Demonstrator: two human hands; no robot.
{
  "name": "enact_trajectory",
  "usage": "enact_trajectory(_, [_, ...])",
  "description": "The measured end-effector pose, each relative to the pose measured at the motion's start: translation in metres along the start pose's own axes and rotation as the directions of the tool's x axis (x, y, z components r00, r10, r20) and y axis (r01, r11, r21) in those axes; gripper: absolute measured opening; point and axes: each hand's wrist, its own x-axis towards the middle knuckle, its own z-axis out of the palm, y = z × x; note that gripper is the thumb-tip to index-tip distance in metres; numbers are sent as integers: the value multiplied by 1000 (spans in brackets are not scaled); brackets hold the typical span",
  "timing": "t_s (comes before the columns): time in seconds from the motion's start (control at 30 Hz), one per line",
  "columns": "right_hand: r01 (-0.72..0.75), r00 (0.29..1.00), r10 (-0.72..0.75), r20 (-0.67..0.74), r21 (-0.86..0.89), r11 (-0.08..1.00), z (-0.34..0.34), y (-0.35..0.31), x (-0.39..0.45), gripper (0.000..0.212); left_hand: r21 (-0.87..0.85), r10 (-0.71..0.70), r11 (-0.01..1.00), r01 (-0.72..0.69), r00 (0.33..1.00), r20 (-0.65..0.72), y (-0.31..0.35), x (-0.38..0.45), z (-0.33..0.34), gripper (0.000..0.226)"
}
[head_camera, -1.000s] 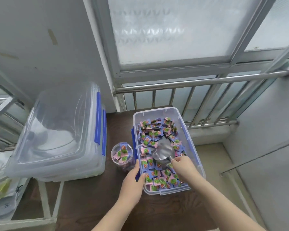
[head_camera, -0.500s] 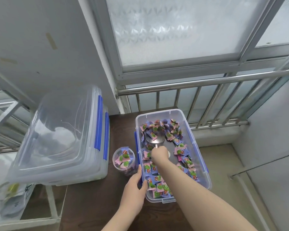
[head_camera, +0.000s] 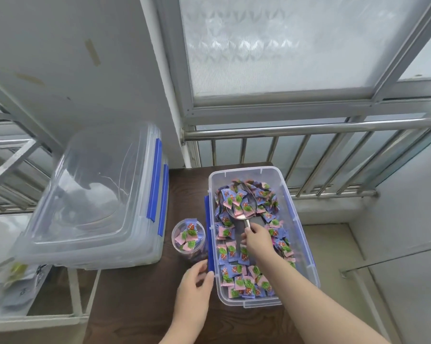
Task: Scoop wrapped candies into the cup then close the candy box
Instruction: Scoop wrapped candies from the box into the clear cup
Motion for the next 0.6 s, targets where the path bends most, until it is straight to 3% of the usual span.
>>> enact_trajectory(0.07, [30, 999, -30, 12, -16, 999, -10, 3, -7, 27, -32, -24, 999, 20, 987, -157, -8, 1, -10, 29])
enact_trajectory(0.17, [46, 999, -44, 32, -62, 997, -26, 11, -19, 25, -33, -52, 998, 45, 960, -274, -10, 11, -25, 58])
enact_trajectory(0.27, [72, 996, -69, 47, -72, 995, -46, 17, -35, 25, 13, 2, 1000, 2, 965, -263, 5, 21, -33, 92])
enact_trajectory(0.37, [85, 993, -77, 95, -79, 993, -68, 20, -50, 27, 81, 120, 991, -104, 965, -232, 22, 31, -35, 109])
enact_trajectory(0.6, [169, 936, -111, 335, -149, 974, -96, -16, -98, 23, 177, 220, 965, -194, 965, -145, 28, 56, -40, 97])
